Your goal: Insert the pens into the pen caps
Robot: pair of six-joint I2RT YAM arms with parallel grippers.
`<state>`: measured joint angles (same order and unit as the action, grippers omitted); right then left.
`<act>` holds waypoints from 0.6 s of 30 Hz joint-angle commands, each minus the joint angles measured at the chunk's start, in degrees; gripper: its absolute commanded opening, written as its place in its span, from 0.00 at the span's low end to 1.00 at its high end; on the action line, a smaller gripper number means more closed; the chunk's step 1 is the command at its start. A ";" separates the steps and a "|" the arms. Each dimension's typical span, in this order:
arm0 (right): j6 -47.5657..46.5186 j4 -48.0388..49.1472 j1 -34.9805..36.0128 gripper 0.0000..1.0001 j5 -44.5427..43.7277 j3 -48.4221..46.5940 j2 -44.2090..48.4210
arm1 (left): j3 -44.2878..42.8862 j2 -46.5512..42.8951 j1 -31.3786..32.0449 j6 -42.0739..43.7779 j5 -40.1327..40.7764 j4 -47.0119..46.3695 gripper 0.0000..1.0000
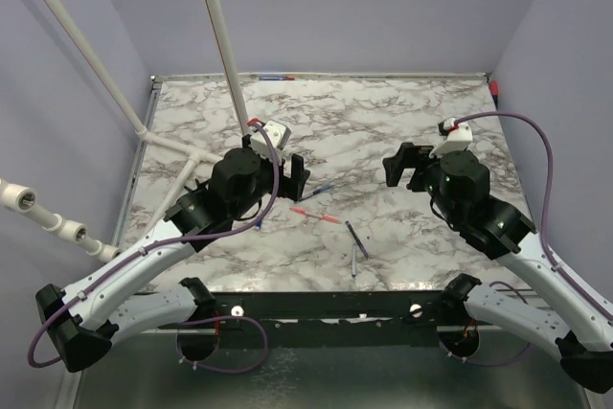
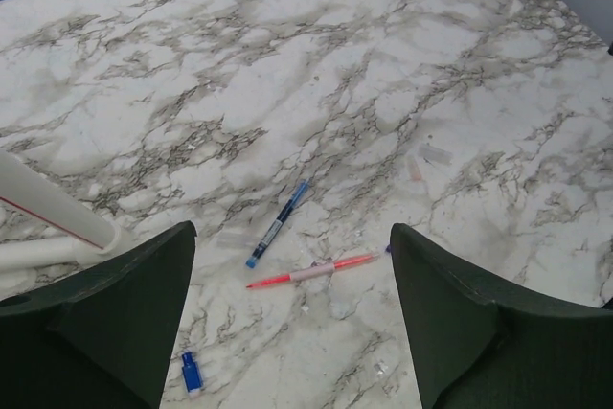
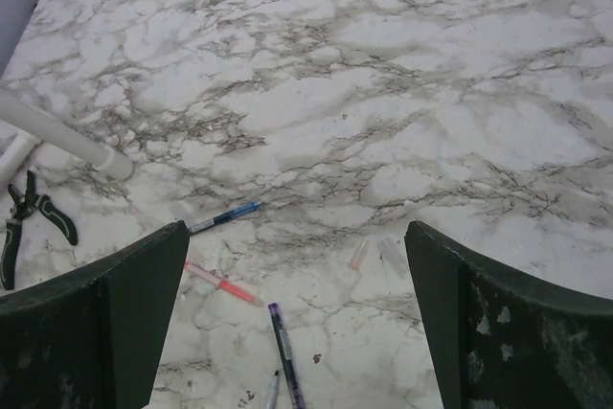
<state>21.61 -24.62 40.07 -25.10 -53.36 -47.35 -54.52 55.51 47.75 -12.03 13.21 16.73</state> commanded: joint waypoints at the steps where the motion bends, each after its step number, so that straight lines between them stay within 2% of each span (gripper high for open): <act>1: 2.59 -4.79 0.24 1.00 -1.63 -0.07 1.29 | -1.90 -1.83 0.19 -0.18 -4.62 1.60 0.83; 7: -1.00 -7.41 0.23 1.00 -1.94 -0.10 1.63 | -2.57 -1.43 0.19 -2.31 -6.77 2.09 0.83; 13: -3.49 -10.77 0.25 1.00 2.30 -0.89 0.26 | -2.79 3.29 0.20 -3.63 1.98 5.36 0.83; 18: -3.70 -14.72 0.25 1.00 5.11 -1.26 -2.64 | 0.02 3.69 0.17 -3.70 4.65 5.00 0.83</act>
<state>19.42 -33.98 40.07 -23.46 -53.39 -48.03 -56.40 59.46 47.75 -14.83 13.50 20.43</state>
